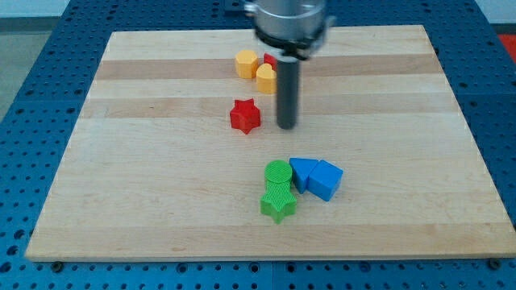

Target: Place the red star to the bottom left to the hexagon

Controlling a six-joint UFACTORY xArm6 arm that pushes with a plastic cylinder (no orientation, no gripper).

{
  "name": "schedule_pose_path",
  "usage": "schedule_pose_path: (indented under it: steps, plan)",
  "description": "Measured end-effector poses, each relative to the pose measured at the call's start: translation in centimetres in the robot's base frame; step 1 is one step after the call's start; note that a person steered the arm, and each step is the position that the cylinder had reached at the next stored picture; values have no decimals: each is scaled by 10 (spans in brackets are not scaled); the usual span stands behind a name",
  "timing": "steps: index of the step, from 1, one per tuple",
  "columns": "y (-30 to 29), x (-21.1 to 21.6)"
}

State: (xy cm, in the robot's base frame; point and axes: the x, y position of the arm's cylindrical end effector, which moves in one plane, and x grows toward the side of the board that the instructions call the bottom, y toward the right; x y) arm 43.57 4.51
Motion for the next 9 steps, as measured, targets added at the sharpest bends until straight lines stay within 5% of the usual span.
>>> schedule_pose_path:
  steps: [2, 7, 9]
  plan:
    - [-156, -22]
    - [-114, -69]
    - [-89, -19]
